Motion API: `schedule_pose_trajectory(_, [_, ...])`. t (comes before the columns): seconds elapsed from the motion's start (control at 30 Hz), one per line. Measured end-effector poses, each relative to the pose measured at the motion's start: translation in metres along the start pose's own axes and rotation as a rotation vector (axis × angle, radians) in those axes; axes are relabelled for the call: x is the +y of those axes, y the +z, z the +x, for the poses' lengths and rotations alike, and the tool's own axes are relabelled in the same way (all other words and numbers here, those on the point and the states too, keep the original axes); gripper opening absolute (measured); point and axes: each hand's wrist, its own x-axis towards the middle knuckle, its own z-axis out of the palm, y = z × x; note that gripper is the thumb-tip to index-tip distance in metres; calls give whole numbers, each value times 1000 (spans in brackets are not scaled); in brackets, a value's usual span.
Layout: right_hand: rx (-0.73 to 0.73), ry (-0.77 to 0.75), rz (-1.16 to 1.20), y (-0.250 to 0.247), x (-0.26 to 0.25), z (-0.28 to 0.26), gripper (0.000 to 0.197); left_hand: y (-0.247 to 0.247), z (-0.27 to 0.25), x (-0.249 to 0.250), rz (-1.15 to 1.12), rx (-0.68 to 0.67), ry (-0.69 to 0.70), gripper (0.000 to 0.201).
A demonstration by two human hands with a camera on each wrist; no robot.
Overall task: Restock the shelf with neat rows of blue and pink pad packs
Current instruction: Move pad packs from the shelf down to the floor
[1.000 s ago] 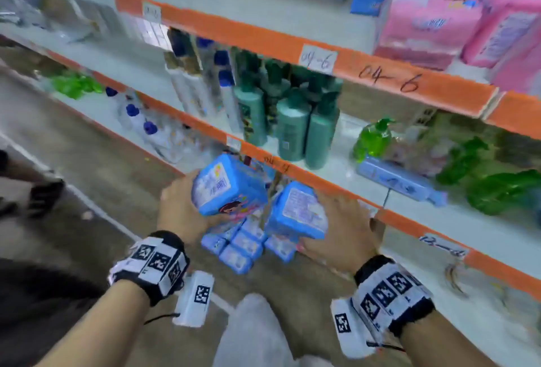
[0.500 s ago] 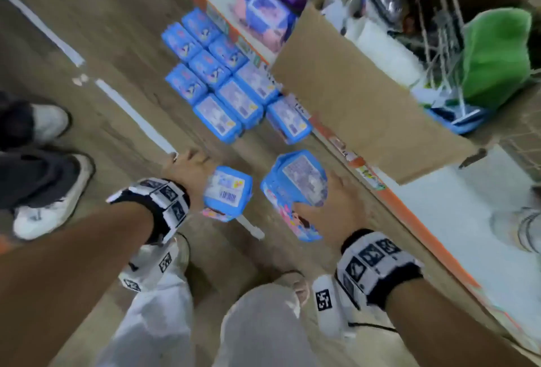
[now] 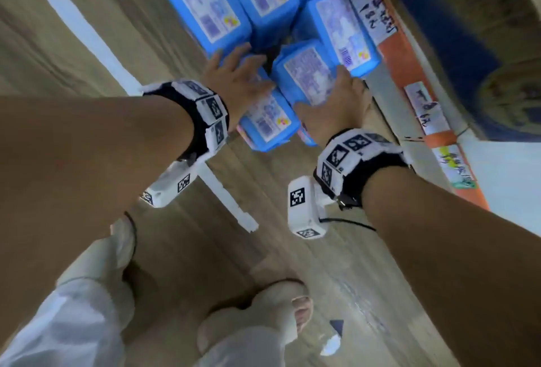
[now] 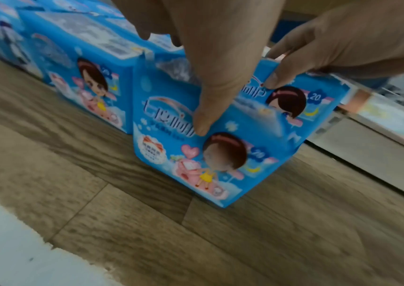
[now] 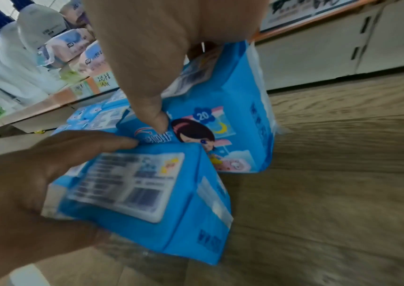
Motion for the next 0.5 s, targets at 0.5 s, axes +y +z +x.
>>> schedule_pose_trajectory(0.5, [-100, -63, 29, 19, 0, 23, 89, 14, -4, 21, -1428, -472, -827, 36])
